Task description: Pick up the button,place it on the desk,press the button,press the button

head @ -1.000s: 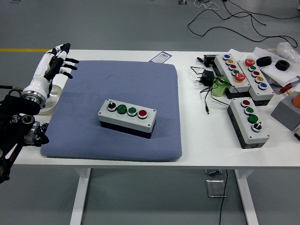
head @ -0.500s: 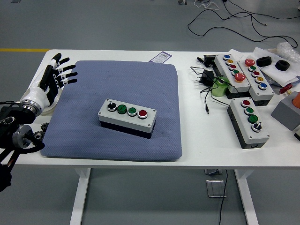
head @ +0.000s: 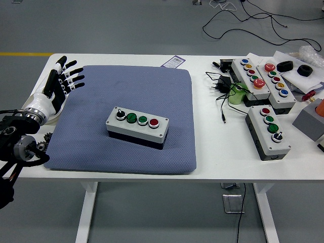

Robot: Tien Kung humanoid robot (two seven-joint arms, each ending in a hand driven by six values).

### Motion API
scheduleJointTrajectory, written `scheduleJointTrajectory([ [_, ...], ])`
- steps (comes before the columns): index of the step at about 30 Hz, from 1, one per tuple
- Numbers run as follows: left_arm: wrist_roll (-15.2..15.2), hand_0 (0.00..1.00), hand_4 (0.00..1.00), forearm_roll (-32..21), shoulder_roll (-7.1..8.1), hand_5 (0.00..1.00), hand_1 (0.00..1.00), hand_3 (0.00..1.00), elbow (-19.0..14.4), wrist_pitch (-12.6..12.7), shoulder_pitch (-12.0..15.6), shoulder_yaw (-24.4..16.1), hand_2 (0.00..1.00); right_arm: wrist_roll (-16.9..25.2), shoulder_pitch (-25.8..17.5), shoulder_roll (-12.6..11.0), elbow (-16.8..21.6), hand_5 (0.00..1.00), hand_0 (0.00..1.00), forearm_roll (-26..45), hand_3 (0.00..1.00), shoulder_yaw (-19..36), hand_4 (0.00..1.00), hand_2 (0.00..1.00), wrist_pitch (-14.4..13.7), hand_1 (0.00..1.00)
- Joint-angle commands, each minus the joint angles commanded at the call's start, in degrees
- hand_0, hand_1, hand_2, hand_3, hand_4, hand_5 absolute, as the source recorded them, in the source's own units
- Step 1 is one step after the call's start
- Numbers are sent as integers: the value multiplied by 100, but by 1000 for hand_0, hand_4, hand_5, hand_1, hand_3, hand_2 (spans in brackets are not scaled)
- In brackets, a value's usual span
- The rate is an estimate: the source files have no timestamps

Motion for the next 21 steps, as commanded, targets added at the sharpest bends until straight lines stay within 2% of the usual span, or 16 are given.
scheduleJointTrajectory([
  [21,9,727,678,-56,-56,998,808,845,24,14,-7,137,829,-27,-42,-9,0,190,675,-87,639,69,321,695,5,649],
])
